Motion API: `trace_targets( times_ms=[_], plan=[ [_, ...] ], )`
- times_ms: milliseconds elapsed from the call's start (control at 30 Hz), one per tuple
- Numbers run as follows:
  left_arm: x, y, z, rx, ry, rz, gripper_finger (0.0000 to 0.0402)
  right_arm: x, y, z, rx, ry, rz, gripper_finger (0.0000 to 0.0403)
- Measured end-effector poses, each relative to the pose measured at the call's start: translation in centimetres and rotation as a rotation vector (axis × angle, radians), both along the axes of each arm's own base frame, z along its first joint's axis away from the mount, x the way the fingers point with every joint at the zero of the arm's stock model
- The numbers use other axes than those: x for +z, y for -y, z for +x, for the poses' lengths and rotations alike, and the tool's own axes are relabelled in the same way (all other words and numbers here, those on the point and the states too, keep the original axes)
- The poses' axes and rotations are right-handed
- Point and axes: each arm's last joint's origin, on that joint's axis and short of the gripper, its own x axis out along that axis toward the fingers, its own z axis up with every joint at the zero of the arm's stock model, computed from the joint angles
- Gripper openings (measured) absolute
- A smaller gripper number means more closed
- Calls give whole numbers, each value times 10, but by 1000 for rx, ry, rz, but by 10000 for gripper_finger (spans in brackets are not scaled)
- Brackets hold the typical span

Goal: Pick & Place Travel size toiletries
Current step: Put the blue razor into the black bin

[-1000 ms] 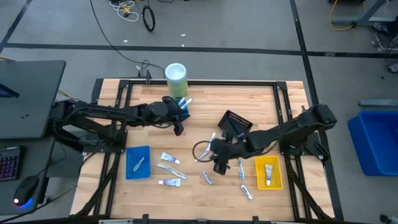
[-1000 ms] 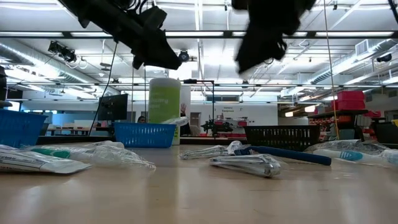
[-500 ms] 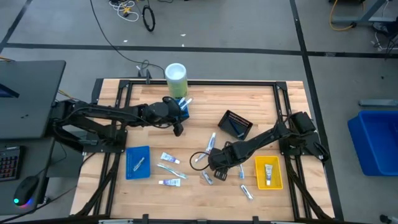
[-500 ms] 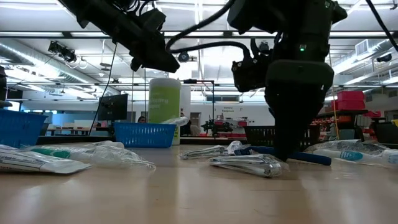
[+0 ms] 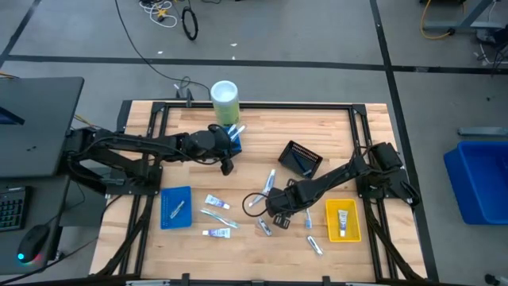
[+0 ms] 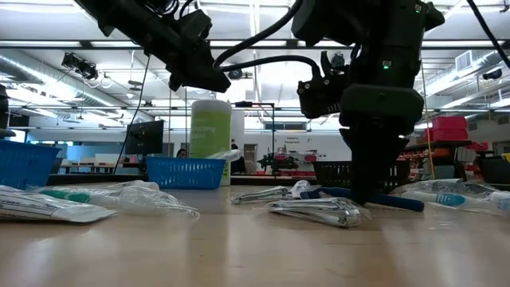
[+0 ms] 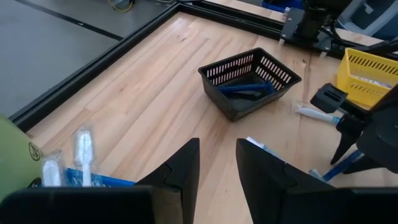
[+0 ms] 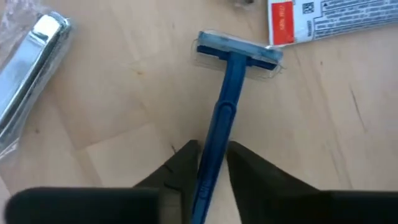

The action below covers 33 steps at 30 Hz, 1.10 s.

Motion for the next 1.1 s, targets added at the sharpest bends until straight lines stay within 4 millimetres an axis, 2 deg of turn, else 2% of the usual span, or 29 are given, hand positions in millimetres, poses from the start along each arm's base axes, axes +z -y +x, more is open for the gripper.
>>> trace_targets(
  times_ms=[233,333,400,600,700,800,933,1100],
  plan=[
    [0,1,0,-18,0,-9,112,10,4,1,-53,55,-43,31],
    [0,1,0,-18,-2,-10,112,10,8,1,-57,36,-38,26],
    [0,1,0,-17,-3,-9,112,17,12,-1,-53,-9,-28,31],
    [-1,0,0,-15,-7,-8,112,68,29,-9,-111,-81,-149,37],
    [-1,0,0,-13,-7,-7,112,97,38,-21,-125,-107,-281,37],
    [-1,0,0,-11,-7,-6,112,112,52,-34,-179,-110,-398,37],
    [-1,0,0,-21,-15,12,112,114,76,-54,-313,-104,-489,39],
    [-1,0,0,-31,-23,31,112,88,109,-68,-445,-125,-445,44]
  ],
)
